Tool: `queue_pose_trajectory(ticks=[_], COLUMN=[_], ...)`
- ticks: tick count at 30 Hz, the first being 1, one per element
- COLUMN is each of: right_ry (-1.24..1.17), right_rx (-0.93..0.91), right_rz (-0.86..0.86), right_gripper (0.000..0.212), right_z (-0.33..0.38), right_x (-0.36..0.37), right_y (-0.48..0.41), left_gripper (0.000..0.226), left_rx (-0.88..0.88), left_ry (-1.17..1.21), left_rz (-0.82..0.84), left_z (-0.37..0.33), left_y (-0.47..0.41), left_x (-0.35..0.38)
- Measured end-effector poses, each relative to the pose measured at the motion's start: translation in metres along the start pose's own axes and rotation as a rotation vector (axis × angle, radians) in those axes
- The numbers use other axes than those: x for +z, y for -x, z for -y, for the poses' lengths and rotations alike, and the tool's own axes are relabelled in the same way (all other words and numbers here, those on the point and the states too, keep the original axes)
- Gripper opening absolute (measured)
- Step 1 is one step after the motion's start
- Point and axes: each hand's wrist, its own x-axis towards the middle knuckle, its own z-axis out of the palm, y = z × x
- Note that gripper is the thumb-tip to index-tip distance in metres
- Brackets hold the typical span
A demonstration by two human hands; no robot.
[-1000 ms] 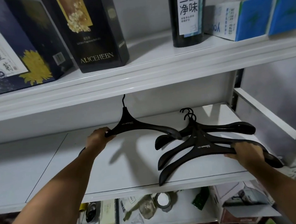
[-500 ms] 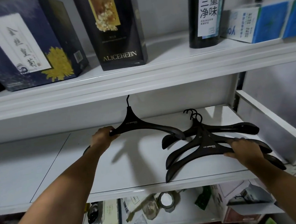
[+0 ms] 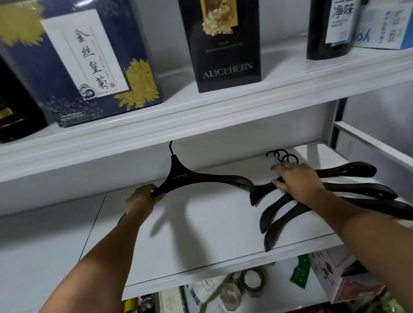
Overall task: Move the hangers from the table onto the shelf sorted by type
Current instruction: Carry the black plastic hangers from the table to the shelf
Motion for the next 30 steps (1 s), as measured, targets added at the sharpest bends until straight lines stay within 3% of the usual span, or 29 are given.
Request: queue_pose_trajectory(ticks=[8, 14, 30], right_ry=[0.01, -0.006, -0.055], right_rx=[-0.021, -0.049, 0.03], right_rz=[0.003, -0.007, 0.025], right_gripper=[0.046, 0.045, 0.045], right_z=[0.065, 0.098, 0.08], right_x=[-0.013, -0.001, 0.029], right_y=[-0.03, -0.042, -0.041], left_gripper=[0.027, 0.029, 0.021], left_rx=[-0.046, -0.073, 0.028], left_ry=[0.046, 0.039, -0.07], left_rz=[0.03, 0.115, 0.272], left_z=[0.059, 0.051, 0.02], left_y=[-0.013, -0.029, -0.057], left_x=[0.008, 0.032, 0.074])
